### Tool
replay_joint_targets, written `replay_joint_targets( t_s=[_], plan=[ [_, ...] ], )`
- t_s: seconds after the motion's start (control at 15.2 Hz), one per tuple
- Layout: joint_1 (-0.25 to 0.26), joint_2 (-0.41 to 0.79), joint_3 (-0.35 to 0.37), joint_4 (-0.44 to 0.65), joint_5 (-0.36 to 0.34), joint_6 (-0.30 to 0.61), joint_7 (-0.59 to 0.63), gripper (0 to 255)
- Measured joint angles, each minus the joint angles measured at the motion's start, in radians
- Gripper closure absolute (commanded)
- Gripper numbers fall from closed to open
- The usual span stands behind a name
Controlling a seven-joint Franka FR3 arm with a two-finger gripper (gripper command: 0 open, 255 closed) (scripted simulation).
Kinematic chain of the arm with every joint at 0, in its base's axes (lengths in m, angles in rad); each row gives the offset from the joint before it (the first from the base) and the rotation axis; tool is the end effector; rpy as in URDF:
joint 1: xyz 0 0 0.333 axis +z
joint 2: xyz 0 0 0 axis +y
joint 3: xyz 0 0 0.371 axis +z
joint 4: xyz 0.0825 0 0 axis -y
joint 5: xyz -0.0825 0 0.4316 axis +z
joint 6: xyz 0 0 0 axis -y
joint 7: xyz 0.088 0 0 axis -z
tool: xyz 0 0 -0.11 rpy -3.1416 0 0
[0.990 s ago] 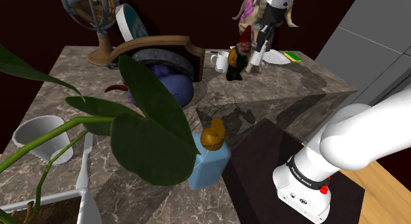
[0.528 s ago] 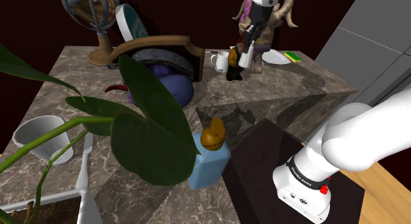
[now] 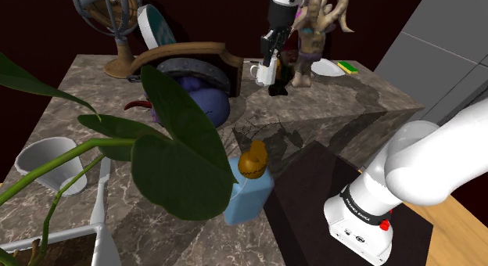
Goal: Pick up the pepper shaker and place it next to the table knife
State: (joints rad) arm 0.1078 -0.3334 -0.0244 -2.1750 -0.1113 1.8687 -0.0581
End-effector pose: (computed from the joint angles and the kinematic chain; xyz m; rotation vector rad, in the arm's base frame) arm 0.4847 0.0305 0.5674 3.0313 0.2644 0.0433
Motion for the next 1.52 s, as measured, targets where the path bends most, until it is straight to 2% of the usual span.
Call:
replay_joint_targets(
  t_s=[0.73, 1.52],
  plan=[
    [0.099, 0.183, 0.164, 0.187, 0.026, -0.028, 0.251, 255],
    [0.227, 0.495, 0.293, 0.562, -0.033, -0.126, 0.51, 255]
  ],
)
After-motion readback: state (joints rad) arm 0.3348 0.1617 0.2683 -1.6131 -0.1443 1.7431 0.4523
